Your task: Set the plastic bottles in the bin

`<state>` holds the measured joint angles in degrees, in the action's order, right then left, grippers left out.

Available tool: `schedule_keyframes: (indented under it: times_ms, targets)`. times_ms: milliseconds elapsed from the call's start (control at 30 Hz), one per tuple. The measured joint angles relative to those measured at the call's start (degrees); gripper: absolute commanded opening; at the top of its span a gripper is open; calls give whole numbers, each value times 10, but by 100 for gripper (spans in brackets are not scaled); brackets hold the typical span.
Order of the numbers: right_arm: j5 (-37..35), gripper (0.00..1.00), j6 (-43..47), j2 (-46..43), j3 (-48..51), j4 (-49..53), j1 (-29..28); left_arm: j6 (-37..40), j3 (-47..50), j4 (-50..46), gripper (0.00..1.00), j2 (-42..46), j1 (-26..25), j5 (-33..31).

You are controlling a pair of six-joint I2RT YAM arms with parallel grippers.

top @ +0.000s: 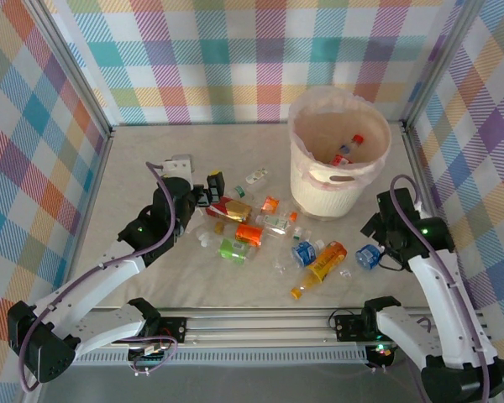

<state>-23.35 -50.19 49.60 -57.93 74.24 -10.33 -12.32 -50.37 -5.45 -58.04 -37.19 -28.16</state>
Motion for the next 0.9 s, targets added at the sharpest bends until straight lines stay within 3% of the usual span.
schedule_keyframes:
  times_ms: [433,900]
  targets:
    - [134,100,-14,3,167,-106,106,2,3,3,100,-7,3,2]
    - [210,100,16,78,226,-263,166,1,3,2,100,-17,3,7]
